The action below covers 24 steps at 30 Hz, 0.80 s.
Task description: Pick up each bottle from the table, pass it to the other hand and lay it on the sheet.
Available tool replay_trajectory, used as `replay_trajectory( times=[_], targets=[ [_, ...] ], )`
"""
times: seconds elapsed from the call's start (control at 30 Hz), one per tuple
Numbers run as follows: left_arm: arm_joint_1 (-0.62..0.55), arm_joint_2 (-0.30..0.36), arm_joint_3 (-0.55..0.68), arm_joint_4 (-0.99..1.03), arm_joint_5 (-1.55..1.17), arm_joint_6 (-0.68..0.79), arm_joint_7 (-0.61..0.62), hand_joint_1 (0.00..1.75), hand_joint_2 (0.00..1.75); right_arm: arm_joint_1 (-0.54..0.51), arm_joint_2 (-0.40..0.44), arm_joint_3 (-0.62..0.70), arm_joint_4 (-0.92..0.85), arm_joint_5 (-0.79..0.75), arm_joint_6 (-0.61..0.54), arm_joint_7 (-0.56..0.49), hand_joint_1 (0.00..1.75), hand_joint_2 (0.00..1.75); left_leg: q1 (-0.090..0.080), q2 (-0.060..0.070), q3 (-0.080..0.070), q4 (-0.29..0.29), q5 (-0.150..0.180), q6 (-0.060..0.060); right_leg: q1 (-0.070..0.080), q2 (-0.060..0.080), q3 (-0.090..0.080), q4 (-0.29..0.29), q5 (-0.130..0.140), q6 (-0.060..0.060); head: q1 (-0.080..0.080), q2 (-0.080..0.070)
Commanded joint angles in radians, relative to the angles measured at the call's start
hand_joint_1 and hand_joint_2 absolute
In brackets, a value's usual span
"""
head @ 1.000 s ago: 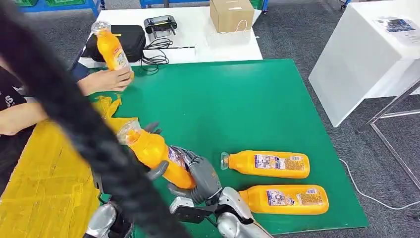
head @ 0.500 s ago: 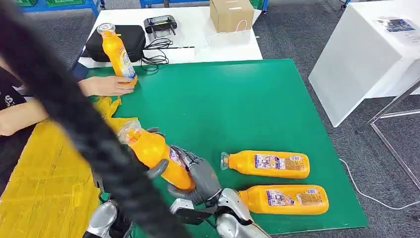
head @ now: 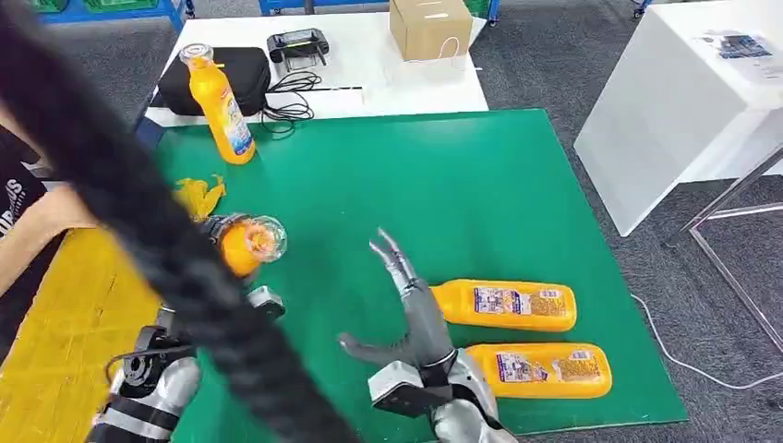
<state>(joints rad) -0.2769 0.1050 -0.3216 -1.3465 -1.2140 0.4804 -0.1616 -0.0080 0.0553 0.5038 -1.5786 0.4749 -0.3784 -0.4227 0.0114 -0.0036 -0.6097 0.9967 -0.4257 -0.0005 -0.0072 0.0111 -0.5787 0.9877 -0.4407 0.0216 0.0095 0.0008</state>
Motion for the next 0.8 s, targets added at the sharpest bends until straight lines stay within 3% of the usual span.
replay_trajectory(
  times=[0.03, 0.3, 0.33, 0.37, 0.4, 0.47, 0.57, 0.63, 0.73, 0.77, 0.8],
  targets=[
    [-0.087, 0.088, 0.006, 0.233, -0.153, 0.051, 0.048, 1.75, 1.75, 0.007, -0.027, -0.103, -0.086, -0.019, 0.028, -0.007, 0.0, 1.75, 0.0, -0.001, 0.004, -0.001, -0.001, 0.001, 0.0, -0.003, 0.005, -0.001, -0.001, 0.0, 0.0, 0.0],
    [-0.087, 0.085, 0.004, 0.229, -0.154, 0.051, 0.049, 1.75, 1.75, 0.007, -0.026, -0.101, -0.083, -0.019, 0.028, -0.008, 0.0, 1.75, 0.001, -0.002, 0.007, 0.001, -0.003, 0.001, 0.002, -0.004, 0.009, -0.001, -0.003, 0.0, 0.0, 0.0],
    [-0.092, 0.099, -0.014, 0.24, -0.24, 0.026, 0.091, 1.75, 1.75, 0.007, -0.028, -0.102, -0.085, -0.018, 0.023, -0.009, 0.0, 1.75, 0.002, -0.002, 0.011, 0.001, -0.004, 0.001, 0.003, -0.004, 0.014, -0.002, -0.004, 0.0, 0.0, 0.0],
    [-0.095, 0.114, -0.038, 0.283, -0.335, 0.037, 0.128, 1.75, 1.75, 0.0, -0.031, -0.102, -0.088, -0.025, 0.025, -0.012, 0.0, 1.75, 0.002, -0.002, 0.011, 0.001, -0.004, 0.001, 0.003, -0.004, 0.014, -0.002, -0.004, 0.0, 0.0, 0.0],
    [-0.112, 0.139, -0.093, 0.333, -0.357, 0.053, 0.16, 1.75, 1.75, -0.003, -0.033, -0.104, -0.091, -0.03, 0.026, -0.01, 0.0, 1.75, 0.0, 0.0, 0.002, 0.0, -0.001, 0.0, 0.0, -0.001, 0.003, -0.001, 0.0, 0.0, 0.0, 0.0],
    [-0.156, 0.177, -0.259, 0.461, -0.357, 0.096, 0.261, 1.75, 1.75, -0.019, -0.041, -0.099, -0.092, -0.03, 0.033, -0.005, 0.0, 1.75, 0.0, 0.0, 0.003, -0.001, 0.0, 0.0, 0.0, -0.001, 0.004, -0.001, -0.001, 0.0, 0.0, 0.0],
    [-0.16, 0.155, -0.293, 0.555, -0.357, 0.125, 0.26, 1.75, 1.75, -0.033, -0.051, -0.097, -0.085, -0.016, 0.032, 0.012, 0.0, 1.75, 0.001, -0.002, 0.009, -0.002, -0.001, 0.001, 0.001, -0.004, 0.011, -0.003, -0.002, -0.001, 0.0, 0.0],
    [-0.154, 0.121, -0.276, 0.616, -0.357, 0.135, 0.243, 1.75, 1.75, -0.041, -0.06, -0.099, -0.077, 0.005, 0.024, 0.028, 0.0, 1.75, 0.0, -0.001, 0.005, -0.001, -0.001, 0.001, 0.0, -0.001, 0.005, -0.002, -0.001, 0.0, 0.0, 0.0],
    [-0.136, 0.047, -0.19, 0.712, -0.303, 0.13, 0.188, 1.75, 1.75, -0.066, -0.085, -0.095, -0.053, 0.097, 0.013, 0.094, 0.0, 1.75, -0.001, -0.001, 0.004, -0.001, -0.001, 0.001, 0.0, -0.001, 0.005, -0.002, -0.001, 0.001, 0.0, 0.0],
    [-0.135, 0.021, -0.151, 0.746, -0.269, 0.136, 0.175, 1.26, 1.75, -0.072, -0.091, -0.096, -0.048, 0.129, 0.009, 0.111, 0.0, 1.75, -0.001, -0.001, 0.006, -0.001, -0.001, 0.002, 0.0, -0.002, 0.007, -0.003, -0.001, 0.001, 0.0, 0.0],
    [-0.137, 0.003, -0.131, 0.771, -0.256, 0.124, 0.182, 0.0, 1.75, -0.071, -0.091, -0.105, -0.046, 0.145, -0.004, 0.113, 0.0, 1.75, 0.0, -0.001, 0.006, -0.001, -0.001, 0.002, 0.0, -0.002, 0.008, -0.003, -0.001, 0.001, 0.0, 0.0]
  ],
)
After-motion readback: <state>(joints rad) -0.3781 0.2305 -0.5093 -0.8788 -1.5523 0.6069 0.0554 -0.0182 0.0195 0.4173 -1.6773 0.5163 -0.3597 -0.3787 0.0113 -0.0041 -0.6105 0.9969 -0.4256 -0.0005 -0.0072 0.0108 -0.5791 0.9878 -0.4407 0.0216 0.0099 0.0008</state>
